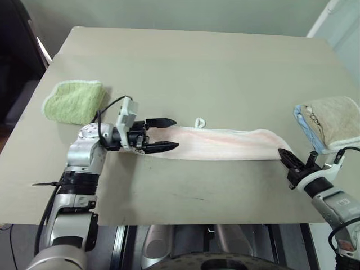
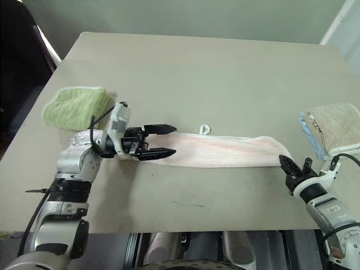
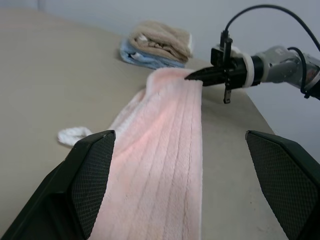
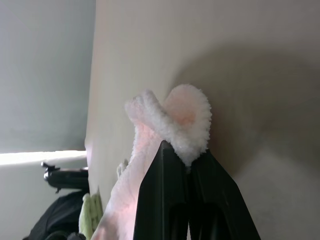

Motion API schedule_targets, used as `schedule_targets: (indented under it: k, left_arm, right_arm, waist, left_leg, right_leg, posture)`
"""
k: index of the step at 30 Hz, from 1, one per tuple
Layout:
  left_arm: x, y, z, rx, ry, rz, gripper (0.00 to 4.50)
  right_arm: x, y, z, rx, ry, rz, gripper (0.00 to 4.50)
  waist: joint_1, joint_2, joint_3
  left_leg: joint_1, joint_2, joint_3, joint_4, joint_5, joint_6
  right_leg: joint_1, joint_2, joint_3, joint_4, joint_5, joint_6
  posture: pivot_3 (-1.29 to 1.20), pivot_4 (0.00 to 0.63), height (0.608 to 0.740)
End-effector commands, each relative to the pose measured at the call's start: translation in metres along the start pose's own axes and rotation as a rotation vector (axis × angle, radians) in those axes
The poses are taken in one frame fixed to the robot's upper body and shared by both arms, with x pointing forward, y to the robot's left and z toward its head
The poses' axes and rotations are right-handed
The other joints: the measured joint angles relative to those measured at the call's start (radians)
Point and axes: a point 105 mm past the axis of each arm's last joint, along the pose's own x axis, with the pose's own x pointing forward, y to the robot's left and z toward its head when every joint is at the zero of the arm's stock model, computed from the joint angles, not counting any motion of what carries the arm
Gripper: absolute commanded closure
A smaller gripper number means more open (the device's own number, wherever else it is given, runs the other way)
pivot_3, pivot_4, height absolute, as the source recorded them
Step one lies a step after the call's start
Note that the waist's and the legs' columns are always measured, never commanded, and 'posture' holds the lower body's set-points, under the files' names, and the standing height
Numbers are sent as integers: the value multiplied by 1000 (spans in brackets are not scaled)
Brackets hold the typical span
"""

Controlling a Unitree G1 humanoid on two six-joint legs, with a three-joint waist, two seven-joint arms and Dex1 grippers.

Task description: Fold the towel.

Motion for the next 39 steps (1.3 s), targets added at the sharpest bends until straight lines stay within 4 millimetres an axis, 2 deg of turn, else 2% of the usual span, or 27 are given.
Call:
schedule_targets:
  k: [1,2,3,4,5,8,10,13,19,22,25,31,39]
  left_arm:
    - [4,-2,3,29,3,-6,0]
    - [5,-2,3,27,4,-8,0]
    - [7,-3,3,24,4,-11,0]
    - [7,-3,2,22,5,-13,0]
    - [8,-4,2,22,7,-17,0]
    - [9,-4,3,14,2,-21,0]
    - [10,-4,4,9,2,-21,0]
    - [12,-4,2,10,14,-25,0]
    - [11,2,16,-7,-38,11,0]
    - [7,12,24,-23,-35,91,0]
    - [-1,16,38,-75,-54,127,0]
    - [-8,19,41,-81,-51,172,0]
    - [-7,17,39,-73,-48,175,0]
  right_arm:
    - [-2,19,11,-31,-60,48,4481]
    - [-2,22,15,-32,-77,53,4481]
    - [-2,14,16,-85,-67,-10,4481]
    - [-1,6,20,-170,-75,-86,4481]
    - [-1,7,26,-247,-98,-108,4481]
    - [0,41,37,-260,-120,22,4481]
    - [1,44,37,-254,-100,47,4481]
    - [2,40,30,-272,-48,46,4481]
    - [3,57,9,-350,50,119,4481]
    - [4,70,-5,-428,106,163,4481]
    - [2,89,-28,-566,210,239,4481]
    - [-2,101,-50,-730,329,318,4481]
    - [1,107,-60,-786,385,361,4481]
  waist:
    - [0,0,0]
    - [0,0,0]
    - [0,1,0]
    - [0,2,0]
    - [1,2,0]
    - [1,3,0]
    - [2,3,0]
    - [7,3,1]
    - [6,3,1]
    - [6,3,1]
    - [5,4,1]
    - [7,4,1]
    - [7,4,1]
  left_leg:
    - [0,0,0,0,0,0]
    - [0,0,0,0,0,0]
    - [0,0,0,0,0,0]
    - [0,0,0,0,0,0]
    - [0,0,0,0,0,0]
    - [0,0,0,0,0,0]
    - [0,0,1,0,0,0]
    - [0,0,0,0,0,0]
    - [0,0,2,0,0,0]
    - [0,0,2,0,0,1]
    - [0,0,2,0,1,1]
    - [0,0,2,0,2,1]
    - [0,0,3,-1,2,1]
  right_leg:
    - [0,0,0,0,-1,1]
    - [0,0,0,0,-1,2]
    - [0,0,0,0,-2,3]
    - [0,0,0,0,-3,5]
    - [0,0,0,0,-3,6]
    - [1,-1,0,0,1,0]
    - [0,0,1,0,2,0]
    - [0,0,0,-1,0,2]
    - [0,0,1,-2,0,2]
    - [1,0,1,-2,1,2]
    - [1,0,1,-3,1,4]
    - [2,0,1,-4,2,4]
    - [2,0,1,-6,3,2]
  posture:
    - [0,150,697]
    - [0,150,697]
    - [0,150,697]
    - [0,150,697]
    - [0,150,697]
    - [0,150,697]
    - [0,150,697]
    - [0,150,697]
    - [0,150,697]
    - [0,150,697]
    - [0,150,697]
    - [0,150,697]
    - [0,150,697]
